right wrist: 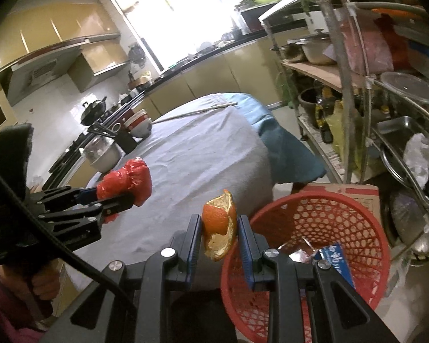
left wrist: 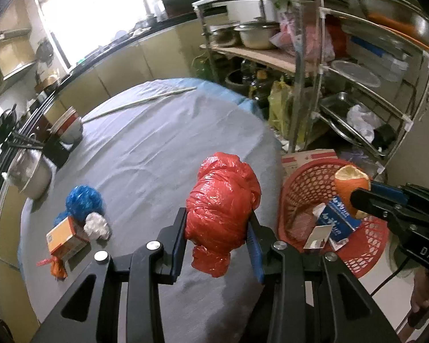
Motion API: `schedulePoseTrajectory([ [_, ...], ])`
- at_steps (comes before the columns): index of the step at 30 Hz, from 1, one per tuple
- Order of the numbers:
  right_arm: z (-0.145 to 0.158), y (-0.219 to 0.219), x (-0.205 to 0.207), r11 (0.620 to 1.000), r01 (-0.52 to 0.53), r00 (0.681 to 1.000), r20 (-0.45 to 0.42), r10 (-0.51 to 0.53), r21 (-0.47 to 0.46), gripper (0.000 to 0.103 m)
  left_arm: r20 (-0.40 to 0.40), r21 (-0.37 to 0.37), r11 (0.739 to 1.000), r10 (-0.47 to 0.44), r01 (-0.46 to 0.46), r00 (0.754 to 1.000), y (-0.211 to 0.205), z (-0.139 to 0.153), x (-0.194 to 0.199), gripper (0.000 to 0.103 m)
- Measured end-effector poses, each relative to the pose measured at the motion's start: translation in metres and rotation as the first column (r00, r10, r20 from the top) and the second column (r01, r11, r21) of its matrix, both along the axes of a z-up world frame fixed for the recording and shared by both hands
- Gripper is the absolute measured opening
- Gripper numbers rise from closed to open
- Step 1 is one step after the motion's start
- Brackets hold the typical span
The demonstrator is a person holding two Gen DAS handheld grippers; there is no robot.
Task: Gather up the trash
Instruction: 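Carry the red bag and orange peel over the red basket with both tools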
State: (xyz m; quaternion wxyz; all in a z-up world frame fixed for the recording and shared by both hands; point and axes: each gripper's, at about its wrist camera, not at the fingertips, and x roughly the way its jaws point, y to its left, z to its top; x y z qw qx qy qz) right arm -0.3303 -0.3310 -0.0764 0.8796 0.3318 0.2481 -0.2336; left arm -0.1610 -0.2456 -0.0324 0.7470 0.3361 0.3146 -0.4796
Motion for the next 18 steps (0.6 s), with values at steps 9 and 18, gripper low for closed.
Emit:
schedulePoseTrajectory([
  [9,-0.001,-0.013,-0.017,0.998,0.061,0.998,-0.013,-0.061,0.001,0.028,0.006,0.001,0.997,-0.073,0.073,0.997,-0.014,0.005,-0.022,0.040],
  [18,0.001,-0.023,-0.050,0.989,0.145,0.989,-0.019,-0.145,-0.007,0.028,0.004,-0.016,0.991,-0.134,0.134,0.991,-0.028,0.018,-0.042,0.040],
])
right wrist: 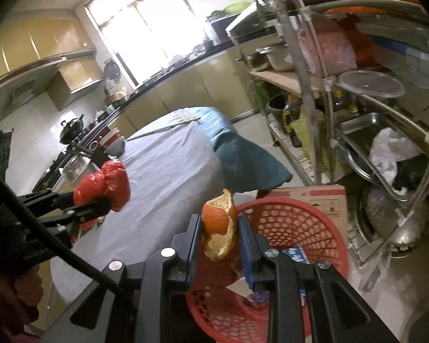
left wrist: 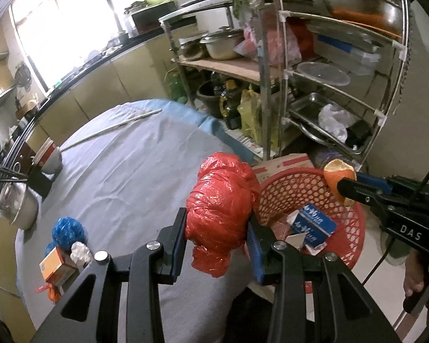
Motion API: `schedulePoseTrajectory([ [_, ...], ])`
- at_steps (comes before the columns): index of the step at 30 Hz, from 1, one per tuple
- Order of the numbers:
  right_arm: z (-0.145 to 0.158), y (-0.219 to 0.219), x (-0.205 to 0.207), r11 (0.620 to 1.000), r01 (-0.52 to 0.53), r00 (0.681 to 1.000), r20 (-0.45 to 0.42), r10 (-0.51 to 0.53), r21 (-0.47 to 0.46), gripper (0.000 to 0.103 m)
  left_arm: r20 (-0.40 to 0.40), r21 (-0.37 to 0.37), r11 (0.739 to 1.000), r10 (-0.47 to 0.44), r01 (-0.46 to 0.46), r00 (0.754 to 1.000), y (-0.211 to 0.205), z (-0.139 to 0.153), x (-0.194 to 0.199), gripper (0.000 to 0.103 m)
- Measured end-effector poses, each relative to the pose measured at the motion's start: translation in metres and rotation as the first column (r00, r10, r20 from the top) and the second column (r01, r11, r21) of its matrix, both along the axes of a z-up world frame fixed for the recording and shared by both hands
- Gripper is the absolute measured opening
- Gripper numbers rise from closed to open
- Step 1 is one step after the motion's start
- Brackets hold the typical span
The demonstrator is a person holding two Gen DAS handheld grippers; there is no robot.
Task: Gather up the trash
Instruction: 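Carry the red bag and orange peel over the red basket with both tools, then open both tools to drop the red bag and orange peel into the basket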
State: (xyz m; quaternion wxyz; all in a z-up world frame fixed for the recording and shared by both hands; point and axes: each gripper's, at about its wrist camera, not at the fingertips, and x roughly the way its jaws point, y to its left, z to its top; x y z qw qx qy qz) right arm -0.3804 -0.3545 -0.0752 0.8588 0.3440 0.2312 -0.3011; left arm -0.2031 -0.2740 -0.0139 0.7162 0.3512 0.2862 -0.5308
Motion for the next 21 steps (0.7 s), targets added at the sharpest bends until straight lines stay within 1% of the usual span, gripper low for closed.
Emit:
schedulePoseTrajectory([
  [5,-0.004,-0.006,-0.021,0.999,0.040,0.999,-0.014,-0.039,0.018,0.028,-0.015,-0.004,0.999,-0.037,0.037,0.999,-0.010,0.007,-0.012,0.040],
  [12,0.000,-0.008,-0.049,0.996,0.089,0.996,-0.015,-0.089,0.006,0.028,-0.032,-0.027,0.996,-0.085,0.084,0.996,-0.021,0.017,-0.031,0.040],
  [16,-0.002,-0.010,-0.058,0.994,0.105,0.994,-0.019,-0.104,0.019,0.028,-0.039,-0.012,0.993,-0.114,0.114,0.993,-0.026,0.012,-0.042,0.040],
  [21,-0.011,-0.012,-0.055,0.992,0.111,0.994,-0.027,-0.110,0.052,0.030,-0.090,0.017,0.986,-0.164,0.166,0.982,-0.033,-0.001,-0.048,0.042],
])
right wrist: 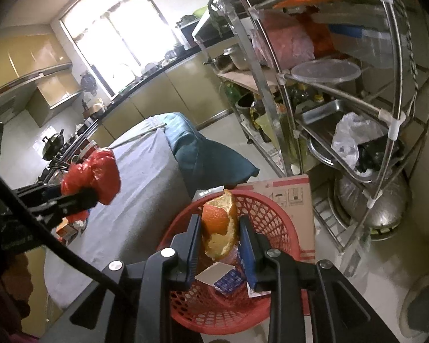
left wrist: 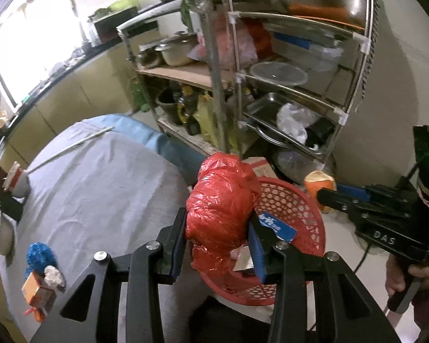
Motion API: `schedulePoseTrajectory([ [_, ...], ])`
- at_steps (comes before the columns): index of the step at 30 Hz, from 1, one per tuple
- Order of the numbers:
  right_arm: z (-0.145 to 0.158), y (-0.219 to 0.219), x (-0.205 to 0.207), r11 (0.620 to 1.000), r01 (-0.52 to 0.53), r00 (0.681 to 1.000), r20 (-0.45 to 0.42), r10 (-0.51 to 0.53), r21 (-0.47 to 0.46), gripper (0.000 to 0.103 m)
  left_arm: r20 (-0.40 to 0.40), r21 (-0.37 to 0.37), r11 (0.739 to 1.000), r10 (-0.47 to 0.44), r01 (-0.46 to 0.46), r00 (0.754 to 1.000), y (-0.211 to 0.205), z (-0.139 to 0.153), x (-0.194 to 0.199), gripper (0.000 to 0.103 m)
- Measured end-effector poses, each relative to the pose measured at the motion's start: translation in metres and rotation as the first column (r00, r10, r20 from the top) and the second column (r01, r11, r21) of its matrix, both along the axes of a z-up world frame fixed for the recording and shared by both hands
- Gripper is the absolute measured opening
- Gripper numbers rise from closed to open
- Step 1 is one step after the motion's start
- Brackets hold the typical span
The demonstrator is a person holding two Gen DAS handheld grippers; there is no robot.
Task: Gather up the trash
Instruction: 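Open both tools to drop the red bag and orange peel into the basket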
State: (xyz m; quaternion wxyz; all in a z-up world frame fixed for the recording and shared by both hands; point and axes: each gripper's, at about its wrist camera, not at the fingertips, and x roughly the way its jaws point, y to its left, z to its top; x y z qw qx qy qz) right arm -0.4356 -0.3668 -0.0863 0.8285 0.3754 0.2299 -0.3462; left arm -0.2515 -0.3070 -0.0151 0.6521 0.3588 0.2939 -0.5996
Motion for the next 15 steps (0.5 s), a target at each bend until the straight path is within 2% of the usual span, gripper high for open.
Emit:
schedulePoseTrajectory([
  [2,-0.006,-0.002,0.003,0.999,-0.002,1.000,0.000,0.002,0.040,0.031,-0.013,0.017,1.000,-0.013,0.013,1.000,-0.001,-0.005,0.000,0.043],
  [4,-0.011,-0.004,0.007,0.997,0.002,1.000,-0.003,-0.002,0.072,0.036,-0.015,0.031,0.999,-0.023,0.024,1.000,-0.001,-0.009,0.001,0.059],
  [6,-0.016,-0.007,0.008,0.994,0.002,1.000,0.018,-0.004,0.110,0.052,-0.014,0.024,0.999,-0.021,0.021,1.000,0.003,-0.011,0.005,0.062],
  [7,-0.017,-0.007,0.007,0.992,0.004,0.999,0.041,-0.009,0.122,0.065,-0.015,0.022,1.000,-0.017,0.018,1.000,0.004,-0.011,0.007,0.062],
  [10,-0.014,-0.009,0.003,0.992,0.013,0.994,0.108,-0.027,0.128,0.066,-0.030,0.024,1.000,0.004,-0.003,1.000,0.007,-0.011,0.019,0.063],
  [15,0.001,-0.006,0.004,0.997,0.032,0.992,0.116,-0.040,0.067,0.066,-0.049,0.017,0.997,0.081,-0.080,0.995,0.023,-0.010,0.048,0.063],
])
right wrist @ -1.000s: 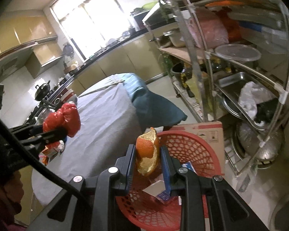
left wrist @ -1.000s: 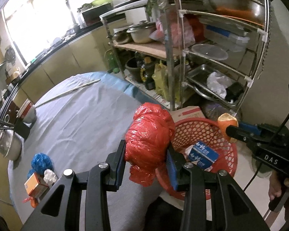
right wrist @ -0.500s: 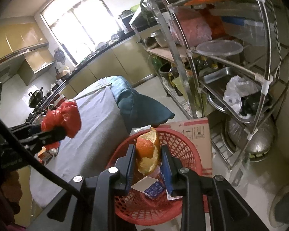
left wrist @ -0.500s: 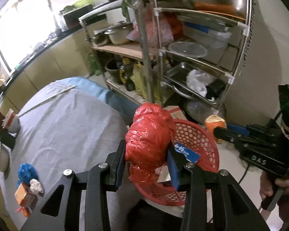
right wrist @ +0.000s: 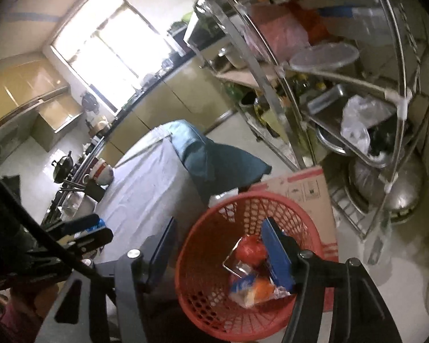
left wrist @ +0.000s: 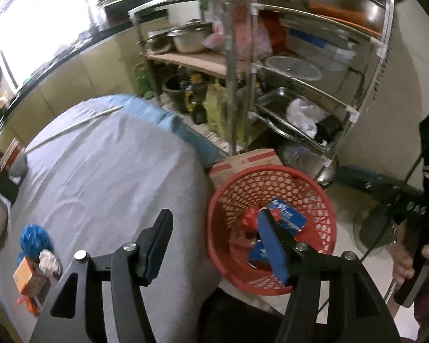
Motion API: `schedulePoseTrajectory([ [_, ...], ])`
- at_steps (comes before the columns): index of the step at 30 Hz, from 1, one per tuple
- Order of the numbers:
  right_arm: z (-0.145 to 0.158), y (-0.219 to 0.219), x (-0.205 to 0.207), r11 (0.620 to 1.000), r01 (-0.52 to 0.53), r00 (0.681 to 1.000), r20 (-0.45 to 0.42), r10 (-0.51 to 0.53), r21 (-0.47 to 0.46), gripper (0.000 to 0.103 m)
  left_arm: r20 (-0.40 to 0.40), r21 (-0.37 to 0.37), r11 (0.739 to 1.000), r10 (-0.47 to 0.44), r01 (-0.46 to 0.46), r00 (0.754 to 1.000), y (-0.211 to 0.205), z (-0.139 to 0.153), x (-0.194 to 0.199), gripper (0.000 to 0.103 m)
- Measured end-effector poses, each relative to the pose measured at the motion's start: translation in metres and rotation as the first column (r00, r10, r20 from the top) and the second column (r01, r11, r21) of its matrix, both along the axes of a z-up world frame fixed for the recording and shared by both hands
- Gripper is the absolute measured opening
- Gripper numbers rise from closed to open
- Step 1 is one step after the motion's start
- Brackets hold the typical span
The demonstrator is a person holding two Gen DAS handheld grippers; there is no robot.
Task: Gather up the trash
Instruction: 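Open both tools to drop the red bag and orange peel into the basket, then move both open tools back toward the remaining trash on the table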
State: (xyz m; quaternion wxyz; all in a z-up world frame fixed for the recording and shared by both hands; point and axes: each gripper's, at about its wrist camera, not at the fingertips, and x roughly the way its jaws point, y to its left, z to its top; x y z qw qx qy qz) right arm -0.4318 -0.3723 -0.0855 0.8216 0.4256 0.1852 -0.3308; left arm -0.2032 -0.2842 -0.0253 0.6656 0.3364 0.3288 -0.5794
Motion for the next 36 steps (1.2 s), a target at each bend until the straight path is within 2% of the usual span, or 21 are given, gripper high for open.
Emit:
schedulePoseTrajectory([
  [7,0.008,0.008,0.031,0.997,-0.078,0.997,-0.008,0.078,-0.024,0.066,-0.011,0.009,0.987,0.160,-0.159,0.987,0.043,-0.007,0.049,0.063],
  [11,0.009,0.014,0.062,0.989,-0.149,0.989,-0.013,0.148,-0.020,0.066,-0.004,0.001,0.956,0.293,-0.293,0.956,0.085,-0.010,0.088,0.063],
  [13,0.012,0.019,0.084,0.980,-0.197,0.980,-0.017,0.197,-0.018,0.066,0.004,-0.011,0.926,0.377,-0.377,0.926,0.110,-0.010,0.112,0.063],
  [16,0.018,0.027,0.115,0.964,-0.263,0.965,-0.019,0.262,-0.031,0.066,0.005,-0.013,0.867,0.498,-0.498,0.867,0.148,-0.012,0.149,0.063],
  [20,0.027,0.049,0.161,0.925,-0.374,0.927,-0.032,0.373,-0.063,0.066,0.017,0.007,0.767,0.641,-0.641,0.767,0.199,-0.020,0.196,0.063],
  [23,0.028,0.064,0.194,0.892,-0.447,0.894,-0.048,0.445,-0.063,0.066,0.034,-0.012,0.698,0.716,-0.716,0.697,0.232,-0.020,0.220,0.063],
  [24,0.029,0.069,0.205,0.881,-0.469,0.883,-0.053,0.467,-0.064,0.066,0.038,-0.022,0.667,0.745,-0.745,0.666,0.246,-0.019,0.230,0.063],
  [26,0.032,0.081,0.227,0.854,-0.516,0.856,-0.059,0.513,-0.069,0.066,0.035,-0.030,0.629,0.777,-0.777,0.628,0.263,-0.020,0.243,0.063],
  [30,0.043,0.103,0.264,0.803,-0.587,0.809,-0.071,0.583,-0.103,0.066,0.042,-0.042,0.576,0.818,-0.817,0.574,0.288,-0.019,0.260,0.063],
  [33,0.047,0.117,0.287,0.771,-0.625,0.780,-0.088,0.619,-0.121,0.066,0.029,-0.044,0.552,0.834,-0.832,0.552,0.297,-0.020,0.271,0.063],
  [36,0.049,0.126,0.305,0.753,-0.646,0.763,-0.109,0.637,-0.127,0.066,0.009,-0.040,0.541,0.841,-0.840,0.541,0.304,-0.022,0.282,0.063],
])
